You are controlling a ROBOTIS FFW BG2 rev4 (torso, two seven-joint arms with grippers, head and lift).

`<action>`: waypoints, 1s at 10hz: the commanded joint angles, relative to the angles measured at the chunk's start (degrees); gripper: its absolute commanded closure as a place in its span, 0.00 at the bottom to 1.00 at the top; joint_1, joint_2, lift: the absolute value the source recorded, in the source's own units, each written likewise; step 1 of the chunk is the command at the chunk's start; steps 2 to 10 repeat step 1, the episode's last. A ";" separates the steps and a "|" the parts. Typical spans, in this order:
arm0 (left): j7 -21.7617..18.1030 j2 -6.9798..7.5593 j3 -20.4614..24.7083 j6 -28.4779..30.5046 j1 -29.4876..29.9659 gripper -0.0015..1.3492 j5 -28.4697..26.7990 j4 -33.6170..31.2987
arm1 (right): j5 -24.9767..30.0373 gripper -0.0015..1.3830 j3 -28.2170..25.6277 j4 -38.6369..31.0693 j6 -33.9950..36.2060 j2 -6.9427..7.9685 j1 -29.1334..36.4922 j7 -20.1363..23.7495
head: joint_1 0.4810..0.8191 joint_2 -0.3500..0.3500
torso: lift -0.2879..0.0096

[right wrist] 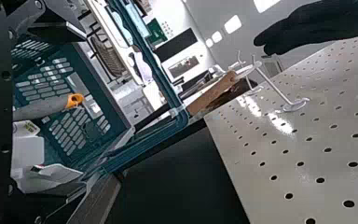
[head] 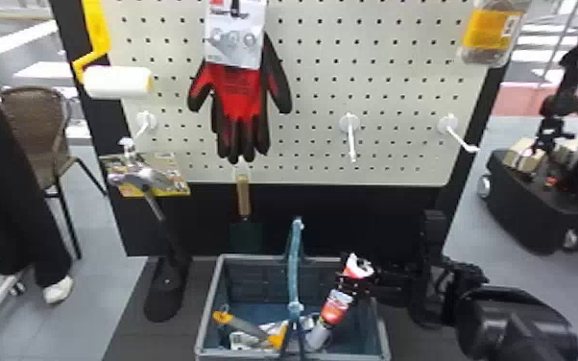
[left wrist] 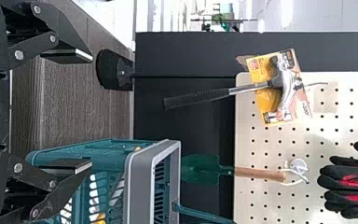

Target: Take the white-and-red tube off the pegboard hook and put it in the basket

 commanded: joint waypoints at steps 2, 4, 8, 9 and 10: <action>0.00 -0.15 0.00 0.00 0.00 0.35 -0.08 0.00 | -0.10 0.12 0.00 -0.02 -0.10 -0.01 0.01 -0.09 | 0.20 0.50 | 0.63; 0.00 -0.15 0.00 0.00 0.00 0.35 -0.08 0.00 | -0.10 0.12 0.00 -0.02 -0.10 -0.01 0.01 -0.09 | 0.20 0.50 | 0.63; 0.00 -0.15 0.00 0.00 0.00 0.35 -0.08 0.00 | -0.10 0.12 0.00 -0.02 -0.10 -0.01 0.01 -0.09 | 0.20 0.50 | 0.63; 0.00 -0.15 0.00 0.00 0.00 0.35 -0.08 0.00 | -0.10 0.12 0.00 -0.02 -0.10 -0.01 0.01 -0.09 | 0.20 0.50 | 0.63; 0.00 -0.15 0.00 0.00 0.00 0.35 -0.08 0.00 | -0.10 0.12 0.00 -0.02 -0.10 -0.01 0.01 -0.09 | 0.20 0.50 | 0.63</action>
